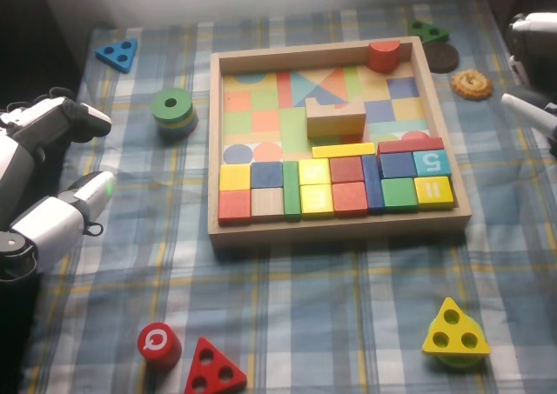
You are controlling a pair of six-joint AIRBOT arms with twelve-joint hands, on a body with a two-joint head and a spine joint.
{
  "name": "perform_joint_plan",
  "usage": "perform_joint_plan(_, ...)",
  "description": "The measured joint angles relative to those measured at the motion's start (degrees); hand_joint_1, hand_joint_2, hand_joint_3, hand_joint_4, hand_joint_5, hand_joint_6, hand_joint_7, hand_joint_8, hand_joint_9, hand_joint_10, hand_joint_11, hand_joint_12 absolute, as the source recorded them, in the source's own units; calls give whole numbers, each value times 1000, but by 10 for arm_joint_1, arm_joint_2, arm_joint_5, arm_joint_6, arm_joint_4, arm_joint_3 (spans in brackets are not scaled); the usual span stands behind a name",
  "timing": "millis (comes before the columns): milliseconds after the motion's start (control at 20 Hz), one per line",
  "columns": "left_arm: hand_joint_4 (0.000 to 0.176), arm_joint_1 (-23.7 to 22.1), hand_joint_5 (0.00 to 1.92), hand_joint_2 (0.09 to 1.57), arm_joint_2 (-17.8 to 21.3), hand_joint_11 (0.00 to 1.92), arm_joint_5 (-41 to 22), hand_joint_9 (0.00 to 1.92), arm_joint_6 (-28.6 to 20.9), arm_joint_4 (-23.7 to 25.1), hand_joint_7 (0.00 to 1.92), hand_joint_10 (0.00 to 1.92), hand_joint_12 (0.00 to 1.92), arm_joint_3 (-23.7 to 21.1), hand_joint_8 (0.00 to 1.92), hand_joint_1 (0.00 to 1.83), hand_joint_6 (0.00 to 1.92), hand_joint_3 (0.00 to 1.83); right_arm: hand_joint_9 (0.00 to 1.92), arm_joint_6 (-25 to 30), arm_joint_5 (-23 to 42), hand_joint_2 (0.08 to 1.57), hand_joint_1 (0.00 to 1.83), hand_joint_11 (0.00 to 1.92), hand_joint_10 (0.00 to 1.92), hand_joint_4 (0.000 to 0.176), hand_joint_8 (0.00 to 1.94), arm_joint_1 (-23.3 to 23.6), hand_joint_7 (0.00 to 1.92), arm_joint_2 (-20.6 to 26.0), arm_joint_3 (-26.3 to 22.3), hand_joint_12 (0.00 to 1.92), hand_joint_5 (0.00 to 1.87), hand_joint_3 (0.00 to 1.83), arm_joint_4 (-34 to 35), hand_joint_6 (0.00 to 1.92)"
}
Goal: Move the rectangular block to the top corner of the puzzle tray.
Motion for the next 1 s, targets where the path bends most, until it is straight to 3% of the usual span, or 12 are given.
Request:
perform_joint_plan(100, 0, 0, 340, 1335, 0, 0, 0, 120, 0, 1, 340, 1236, 1843, 0, 806, 773, 791, 163, 321, -7, -5, 1203, 392, 28, 406, 0, 181, 10, 489, 1, -2, 1214, 485, 0, -4, 294)
perform_joint_plan(150, 0, 0, 349, 1339, 0, 0, 0, 144, 0, 0, 357, 1225, 1834, 0, 786, 760, 768, 160, 234, -21, -9, 1160, 219, 5, 166, 0, 42, 14, 349, 1, -6, 863, 389, 0, -4, 83)
perform_joint_plan(300, 0, 0, 353, 1346, 0, 0, 0, 176, 0, 0, 376, 1244, 1829, 0, 800, 678, 761, 155, 19, -85, -22, 1064, 30, 0, 5, 0, 8, 28, 106, 3, -26, 104, 206, 0, -16, 2)
perform_joint_plan(450, 0, 0, 345, 1351, 0, 0, 0, 117, 0, 0, 346, 1260, 1870, 0, 817, 646, 800, 140, 0, -100, -38, 1008, 0, 0, 0, 64, 0, 34, 3, 2, -31, 0, 90, 0, -43, 0)
perform_joint_plan(550, 0, 0, 337, 1353, 0, 0, 0, 126, 0, 0, 337, 1288, 1863, 1, 845, 652, 807, 132, 0, -101, -56, 1005, 1, 0, 0, 68, 0, 42, 0, 2, -30, 0, 33, 0, -40, 0)
perform_joint_plan(600, 0, 0, 337, 1358, 0, 0, 0, 127, 0, 0, 335, 1280, 1849, 1, 845, 644, 794, 131, 0, -102, -58, 1036, 17, 0, 0, 34, 8, 47, 22, 3, -28, 0, 43, 0, -40, 6)
perform_joint_plan(650, 0, 0, 346, 1354, -1, 0, 0, 142, 0, 0, 345, 1280, 1856, 1, 849, 662, 782, 126, 89, -103, -60, 1051, 39, 0, 7, 18, 4, 53, 114, 3, -28, 357, 81, 0, -45, 23)
perform_joint_plan(700, 0, 0, 347, 1352, -2, 0, 0, 144, 0, 0, 345, 1280, 1855, 1, 848, 665, 778, 124, 292, -103, -61, 1067, 106, 240, 971, 0, 389, 56, 379, 3, -28, 1398, 229, 1, -50, 27)
perform_joint_plan(750, 0, 0, 351, 1344, -3, 0, 1, 130, 0, 0, 348, 1273, 1859, 1, 848, 660, 777, 118, 464, -102, -60, 1082, 191, 378, 1464, 0, 996, 57, 425, 2, -27, 1778, 389, 3, -58, 39)
perform_joint_plan(850, 0, 0, 349, 1348, -3, 0, 1, 117, 0, 0, 341, 1292, 1879, 1, 836, 683, 793, 113, 1005, -102, -61, 1142, 567, 993, 1891, 0, 1830, 60, 775, -3, -23, 1915, 747, 15, -62, 142)
perform_joint_plan(900, 0, 0, 347, 1351, -3, 0, 0, 126, 0, 0, 351, 1294, 1870, 1, 837, 669, 798, 112, 1318, -102, -65, 1211, 909, 1365, 1915, 0, 1919, 63, 1093, -5, -22, 1920, 759, 16, -59, 1109)
perform_joint_plan(1000, 0, 0, 351, 1352, -3, 0, 1, 127, 0, 0, 351, 1283, 1866, 1, 815, 690, 798, 106, 1374, -101, -69, 1281, 859, 1429, 1921, 0, 1940, 72, 1178, -9, -16, 1921, 671, 17, -57, 1752)
